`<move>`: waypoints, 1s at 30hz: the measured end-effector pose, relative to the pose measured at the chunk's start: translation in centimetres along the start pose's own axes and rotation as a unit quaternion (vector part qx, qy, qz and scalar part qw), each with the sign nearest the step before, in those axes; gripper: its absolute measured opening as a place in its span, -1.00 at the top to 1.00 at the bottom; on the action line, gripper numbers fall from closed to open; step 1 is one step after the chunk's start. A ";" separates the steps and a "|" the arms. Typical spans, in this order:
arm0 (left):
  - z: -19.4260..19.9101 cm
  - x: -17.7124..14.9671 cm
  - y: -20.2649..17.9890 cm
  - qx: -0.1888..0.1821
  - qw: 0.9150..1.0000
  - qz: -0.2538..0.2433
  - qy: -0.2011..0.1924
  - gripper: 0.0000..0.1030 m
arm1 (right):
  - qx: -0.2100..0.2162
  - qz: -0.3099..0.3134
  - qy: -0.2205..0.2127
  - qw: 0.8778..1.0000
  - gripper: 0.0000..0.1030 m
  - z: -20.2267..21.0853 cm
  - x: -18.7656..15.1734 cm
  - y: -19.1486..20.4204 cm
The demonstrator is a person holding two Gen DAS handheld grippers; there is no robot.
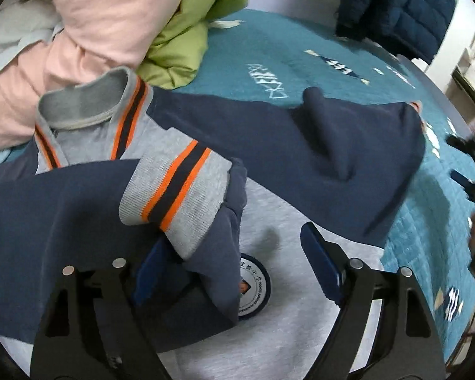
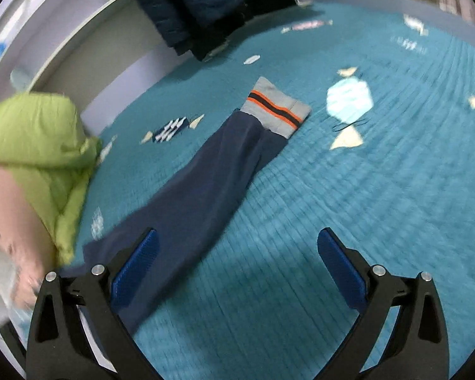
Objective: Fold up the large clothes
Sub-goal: 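Fold the held sleeve across the jacket body with the left tool while the right tool grasps the other cuff, then fold the second navy sleeve across the jacket body with the right tool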
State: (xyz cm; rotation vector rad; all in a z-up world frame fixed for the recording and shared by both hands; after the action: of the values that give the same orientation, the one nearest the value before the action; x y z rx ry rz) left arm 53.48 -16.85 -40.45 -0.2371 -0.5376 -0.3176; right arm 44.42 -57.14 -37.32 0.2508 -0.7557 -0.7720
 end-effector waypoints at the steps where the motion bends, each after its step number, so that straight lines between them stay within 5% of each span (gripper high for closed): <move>1: 0.7 0.3 0.5 -0.021 1.000 0.011 -0.006 -0.60 | 0.003 -0.005 0.002 1.000 -0.87 -0.8 0.4 -0.1; 6: 5.1 1.1 3.7 -0.022 0.997 0.046 -0.063 -0.60 | 0.006 -0.041 0.017 0.999 -0.87 -4.3 2.0 -0.7; 11: 9.2 0.9 9.2 0.121 0.988 0.052 -0.085 -0.61 | 0.045 -0.076 -0.003 0.996 -0.80 -5.5 3.5 -1.7; 12: 9.5 0.6 10.1 0.140 0.986 0.047 -0.079 -0.61 | 0.056 -0.077 0.003 0.995 -0.37 -5.7 3.5 -1.7; 13: 9.8 0.3 11.3 0.168 0.982 0.041 -0.073 -0.61 | 0.075 -0.082 0.021 0.994 0.49 -6.2 3.7 -1.6; 15: 10.5 -0.6 14.0 0.206 0.975 0.047 -0.061 -0.61 | 0.078 -0.079 0.031 0.993 0.85 -6.3 3.9 -1.2; 22: 9.3 -4.2 21.7 0.180 0.974 0.137 0.013 -0.61 | 0.108 -0.007 -0.052 0.993 0.88 0.0 3.8 2.3; 25: 7.0 -5.2 23.1 0.156 0.974 0.153 0.063 -0.61 | 0.135 0.055 -0.076 0.986 0.88 3.5 2.4 6.8; 30: 9.6 -5.8 24.2 0.114 0.975 0.190 0.017 -0.61 | 0.203 0.196 -0.100 0.954 0.88 9.4 -3.2 19.0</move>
State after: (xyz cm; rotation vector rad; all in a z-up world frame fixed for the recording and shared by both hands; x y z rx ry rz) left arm 52.94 9.74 -38.81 -0.1077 -0.4794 0.1121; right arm 46.57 -41.00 -23.45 0.3806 -1.1167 -0.2599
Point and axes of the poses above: each gripper's, at about its wrist camera, not at the fingertips, and z roughly against the way its jaws point, y to its left, x to its top, the point moved 1 cm from there along -z, roughly the way its jaws point
